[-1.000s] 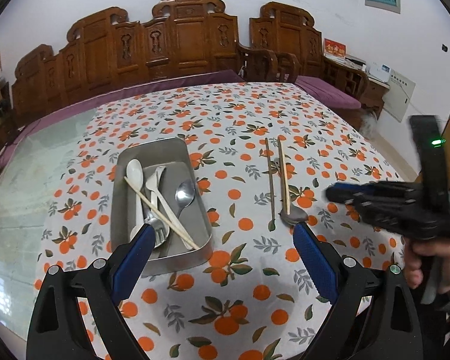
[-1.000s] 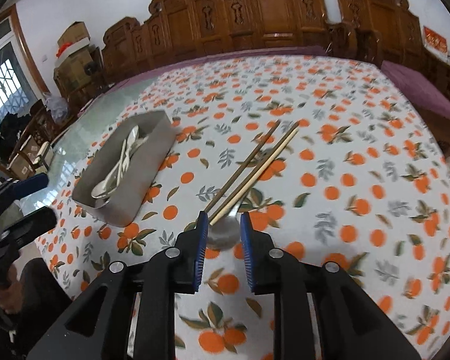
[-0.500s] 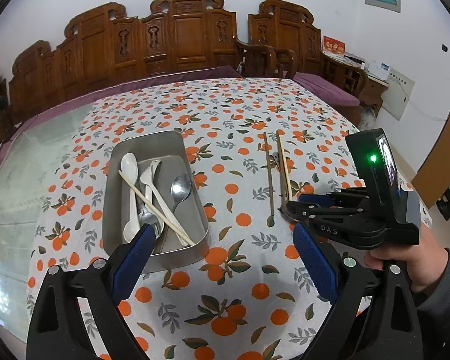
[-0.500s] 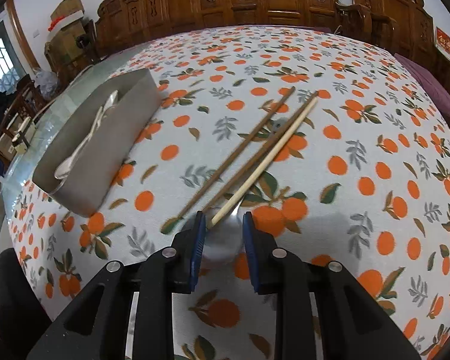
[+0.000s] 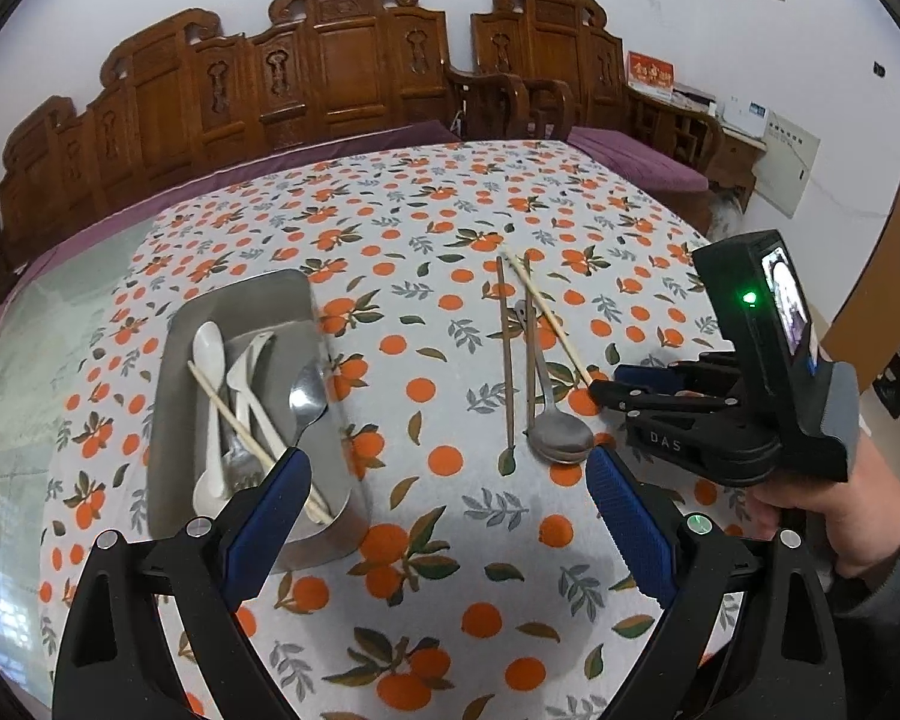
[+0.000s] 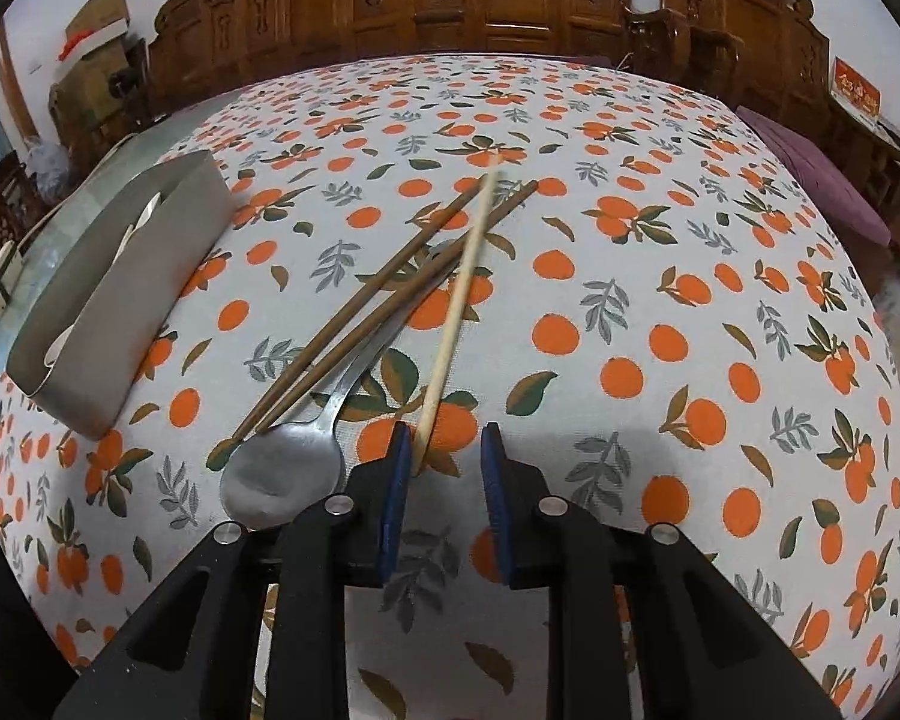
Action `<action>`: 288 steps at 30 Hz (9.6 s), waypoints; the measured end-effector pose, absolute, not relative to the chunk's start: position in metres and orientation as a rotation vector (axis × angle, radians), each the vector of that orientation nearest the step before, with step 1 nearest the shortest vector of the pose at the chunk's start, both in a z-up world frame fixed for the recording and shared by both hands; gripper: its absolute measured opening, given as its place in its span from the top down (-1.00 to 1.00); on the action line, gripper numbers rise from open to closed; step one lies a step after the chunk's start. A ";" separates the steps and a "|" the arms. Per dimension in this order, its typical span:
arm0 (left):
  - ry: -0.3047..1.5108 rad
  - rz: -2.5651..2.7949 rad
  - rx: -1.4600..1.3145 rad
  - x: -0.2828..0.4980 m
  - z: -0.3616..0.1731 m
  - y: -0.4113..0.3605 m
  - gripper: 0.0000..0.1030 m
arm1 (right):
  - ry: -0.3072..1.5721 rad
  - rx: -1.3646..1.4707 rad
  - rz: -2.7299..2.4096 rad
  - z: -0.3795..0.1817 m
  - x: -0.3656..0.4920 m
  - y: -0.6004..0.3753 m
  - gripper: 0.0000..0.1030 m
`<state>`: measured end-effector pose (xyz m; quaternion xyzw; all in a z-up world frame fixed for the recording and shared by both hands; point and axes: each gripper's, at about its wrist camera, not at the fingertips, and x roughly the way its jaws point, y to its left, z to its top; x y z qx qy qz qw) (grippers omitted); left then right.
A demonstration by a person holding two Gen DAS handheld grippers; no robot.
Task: Organize utensils
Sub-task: 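Reach the right gripper to the remaining chopsticks and grasp a light one, then grasp the dark wooden chopstick with the left gripper, then carry the dark chopstick into the tray and open the left gripper, then lower the light chopstick into the tray and open the right gripper, then grasp the dark chopstick with the left gripper while the right gripper reaches toward the metal spoon, then grasp the metal spoon by its handle with the right gripper and lift it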
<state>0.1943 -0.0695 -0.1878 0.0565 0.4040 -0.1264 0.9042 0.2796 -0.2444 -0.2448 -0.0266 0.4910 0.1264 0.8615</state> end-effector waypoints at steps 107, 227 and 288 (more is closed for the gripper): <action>0.933 -0.168 0.130 0.231 -0.173 -0.015 0.91 | 0.822 -0.038 0.433 -0.164 0.249 -0.232 0.89; 0.806 -0.256 0.068 0.218 -0.152 -0.023 -0.75 | 0.862 -0.048 0.245 -0.205 0.283 -0.283 -0.91; 0.882 -0.440 0.062 0.230 -0.201 -0.074 0.92 | 0.995 0.000 0.270 -0.219 0.286 -0.259 -0.08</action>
